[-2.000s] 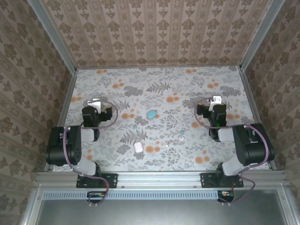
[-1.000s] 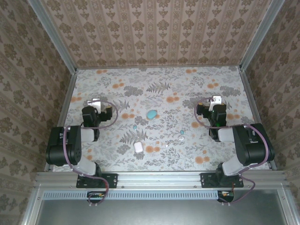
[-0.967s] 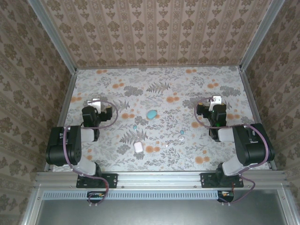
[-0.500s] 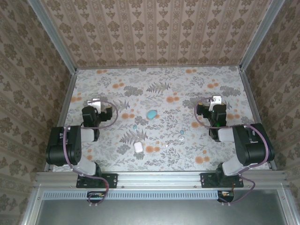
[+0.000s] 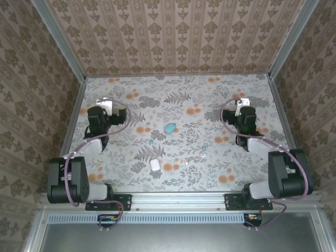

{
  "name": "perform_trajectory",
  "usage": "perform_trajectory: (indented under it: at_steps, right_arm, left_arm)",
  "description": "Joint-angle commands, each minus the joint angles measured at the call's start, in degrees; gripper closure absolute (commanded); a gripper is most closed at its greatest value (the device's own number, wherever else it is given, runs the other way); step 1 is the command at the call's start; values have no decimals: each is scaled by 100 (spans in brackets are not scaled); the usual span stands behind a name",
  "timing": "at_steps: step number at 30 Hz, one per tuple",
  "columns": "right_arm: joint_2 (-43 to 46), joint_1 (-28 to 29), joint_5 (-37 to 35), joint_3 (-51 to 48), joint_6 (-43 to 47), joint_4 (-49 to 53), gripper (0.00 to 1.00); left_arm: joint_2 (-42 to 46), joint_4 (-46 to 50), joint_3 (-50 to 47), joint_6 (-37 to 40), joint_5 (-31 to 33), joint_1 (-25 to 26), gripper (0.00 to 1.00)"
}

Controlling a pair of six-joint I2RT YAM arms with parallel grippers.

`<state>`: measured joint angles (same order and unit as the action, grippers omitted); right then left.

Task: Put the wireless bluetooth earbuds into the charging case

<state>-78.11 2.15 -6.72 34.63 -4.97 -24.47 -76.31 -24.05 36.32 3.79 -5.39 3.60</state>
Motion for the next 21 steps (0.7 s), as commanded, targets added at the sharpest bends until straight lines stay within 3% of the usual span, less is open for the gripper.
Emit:
perform_trajectory:
  at_steps: [1,6,11,14,17,21]
  right_arm:
    - [419,63,200,659,-710,1758,0]
    - [385,357,162,1490,-1544,3340,0]
    - [-38,1057,179,2083,-2018,4445,1]
    - [-337,1553,271,2237,-2363,4651,3]
    - [-667,2001,524,2465,-2670,4817,12]
    - [-1256,2597,609,2970,-3099,5123,21]
  left_arm:
    - [-45,1767,839,342,-325,502,0]
    - [-562,3233,1857,602,-11,1682,0]
    - [-1202,3632,2351,115,-483,2510,3]
    - [-1719,3939,2763,-298,-742,2703,12]
    - [-2090,4049,3017,-872,-1008,2682,23]
    - [-2123,3913,2849,-1659,-652,2512,28]
